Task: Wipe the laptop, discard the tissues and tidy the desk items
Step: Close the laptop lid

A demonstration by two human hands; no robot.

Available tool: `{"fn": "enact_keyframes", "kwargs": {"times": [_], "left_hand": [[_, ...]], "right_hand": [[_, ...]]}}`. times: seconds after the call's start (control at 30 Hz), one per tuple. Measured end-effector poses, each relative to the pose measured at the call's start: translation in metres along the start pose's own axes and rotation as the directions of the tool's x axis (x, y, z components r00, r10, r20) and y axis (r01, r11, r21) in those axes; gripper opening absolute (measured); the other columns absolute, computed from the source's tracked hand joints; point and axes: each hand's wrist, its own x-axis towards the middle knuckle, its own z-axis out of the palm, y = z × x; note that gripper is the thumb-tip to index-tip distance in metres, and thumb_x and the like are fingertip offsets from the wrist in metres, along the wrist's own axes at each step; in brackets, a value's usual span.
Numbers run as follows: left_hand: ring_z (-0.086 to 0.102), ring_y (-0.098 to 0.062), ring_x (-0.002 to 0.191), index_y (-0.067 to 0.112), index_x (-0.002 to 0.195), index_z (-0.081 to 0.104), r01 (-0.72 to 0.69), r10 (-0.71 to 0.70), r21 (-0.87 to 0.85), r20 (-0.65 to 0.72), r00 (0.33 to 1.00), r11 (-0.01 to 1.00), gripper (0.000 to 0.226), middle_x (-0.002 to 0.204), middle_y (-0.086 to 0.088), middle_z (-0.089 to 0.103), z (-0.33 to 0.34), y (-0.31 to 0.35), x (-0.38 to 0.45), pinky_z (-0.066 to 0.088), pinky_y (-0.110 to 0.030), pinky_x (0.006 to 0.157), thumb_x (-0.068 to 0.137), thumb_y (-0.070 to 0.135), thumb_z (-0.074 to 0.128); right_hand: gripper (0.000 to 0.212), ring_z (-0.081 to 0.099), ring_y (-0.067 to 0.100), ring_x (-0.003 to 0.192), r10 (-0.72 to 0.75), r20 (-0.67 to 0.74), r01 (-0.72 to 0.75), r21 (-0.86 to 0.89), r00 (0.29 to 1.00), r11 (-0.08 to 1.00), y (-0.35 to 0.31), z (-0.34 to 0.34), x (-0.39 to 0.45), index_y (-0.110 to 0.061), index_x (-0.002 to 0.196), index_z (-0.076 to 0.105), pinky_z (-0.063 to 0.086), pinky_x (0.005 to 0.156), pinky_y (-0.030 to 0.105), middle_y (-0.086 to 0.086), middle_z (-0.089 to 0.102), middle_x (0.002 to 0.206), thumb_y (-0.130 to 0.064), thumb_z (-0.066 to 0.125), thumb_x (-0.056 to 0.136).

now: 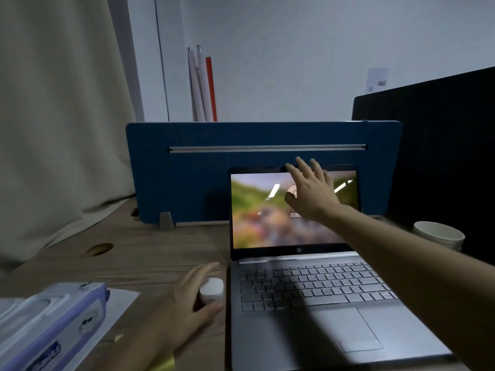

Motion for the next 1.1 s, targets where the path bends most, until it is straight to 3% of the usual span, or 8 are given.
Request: {"fn": "enact_keyframes", "kwargs": {"times": [0.13,0.23,0.33,0.5,0.67,0.83,0.97,1.1], "left_hand": [[0.036,0.011,0.121,0.051,0.146,0.022,-0.003,0.003,-0.003,-0.001,1.0,1.0,0.068,0.139,0.027,0.031,0.0,0.001,0.0,0.033,-0.014,0.09,0.091,0.046,0.062],[0.038,0.017,0.115,0.055,0.143,0.024,0.002,-0.002,-0.01,0.004,1.0,1.0,0.066,0.134,0.028,0.034,-0.001,0.0,-0.002,0.034,-0.013,0.089,0.09,0.047,0.062],[0.041,0.009,0.123,0.06,0.139,0.026,0.004,-0.004,-0.021,-0.009,1.0,1.0,0.064,0.136,0.029,0.037,-0.001,-0.001,-0.002,0.039,-0.021,0.099,0.09,0.046,0.063],[0.046,0.004,0.122,0.058,0.14,0.024,-0.005,0.005,0.019,0.001,1.0,1.0,0.064,0.138,0.026,0.04,-0.004,-0.001,-0.004,0.041,-0.018,0.093,0.09,0.047,0.062],[0.045,-0.002,0.13,0.046,0.148,0.025,0.005,-0.006,0.057,0.006,1.0,0.998,0.07,0.148,0.02,0.04,-0.003,-0.002,-0.005,0.04,-0.03,0.106,0.09,0.045,0.063],[0.053,0.002,0.119,0.052,0.146,0.024,0.056,-0.056,0.005,0.018,0.998,0.998,0.073,0.147,0.016,0.045,-0.004,-0.008,-0.008,0.046,-0.027,0.099,0.087,0.044,0.068],[0.05,0.017,0.093,0.056,0.143,0.023,0.069,-0.068,0.039,-0.018,0.998,0.997,0.075,0.142,0.017,0.051,-0.004,-0.011,-0.012,0.039,-0.01,0.071,0.083,0.05,0.068],[0.051,0.009,0.099,0.053,0.144,0.024,0.081,-0.079,0.052,-0.043,0.996,0.995,0.075,0.139,0.017,0.052,-0.006,-0.008,-0.016,0.042,-0.016,0.073,0.08,0.063,0.062]], "right_hand": [[0.074,0.003,0.03,0.15,0.021,0.057,-0.019,-0.037,0.998,0.999,0.005,0.0,0.013,-0.025,0.153,0.016,0.004,0.116,0.058,0.001,0.018,0.161,-0.054,0.044,0.091],[0.066,0.028,0.028,0.141,0.023,-0.057,-0.022,0.018,0.998,1.0,0.001,-0.003,0.01,-0.023,0.145,0.033,0.013,0.116,0.056,0.006,0.037,0.147,-0.055,0.045,0.088],[0.055,0.045,0.029,0.122,0.059,-0.192,-0.049,0.058,0.98,0.997,-0.006,-0.013,0.006,-0.021,0.129,0.048,0.023,0.112,0.051,0.006,0.05,0.125,-0.057,0.042,0.088],[0.046,0.048,0.03,0.108,0.041,-0.321,-0.037,0.02,0.946,0.999,-0.009,-0.026,-0.018,-0.02,0.116,0.054,0.026,0.106,0.043,0.005,0.055,0.11,-0.056,0.04,0.091],[0.043,0.048,0.027,0.104,0.033,-0.362,-0.013,0.059,0.932,0.998,-0.008,-0.04,-0.051,-0.019,0.109,0.056,0.028,0.099,0.041,0.002,0.059,0.105,-0.054,0.035,0.094],[0.042,0.05,0.026,0.09,0.007,-0.399,0.0,0.018,0.917,1.0,-0.013,-0.048,-0.1,-0.019,0.095,0.057,0.029,0.09,0.039,0.0,0.061,0.091,-0.053,0.031,0.096],[0.039,0.049,0.021,0.088,-0.064,-0.353,0.062,-0.017,0.933,0.998,-0.009,-0.048,-0.156,-0.024,0.1,0.055,0.034,0.087,0.039,-0.003,0.058,0.093,-0.052,0.028,0.101],[0.037,0.053,0.021,0.094,-0.184,-0.261,0.179,-0.042,0.948,0.983,-0.001,-0.043,-0.212,-0.026,0.114,0.055,0.036,0.085,0.037,-0.005,0.06,0.104,-0.048,0.028,0.102]]}}
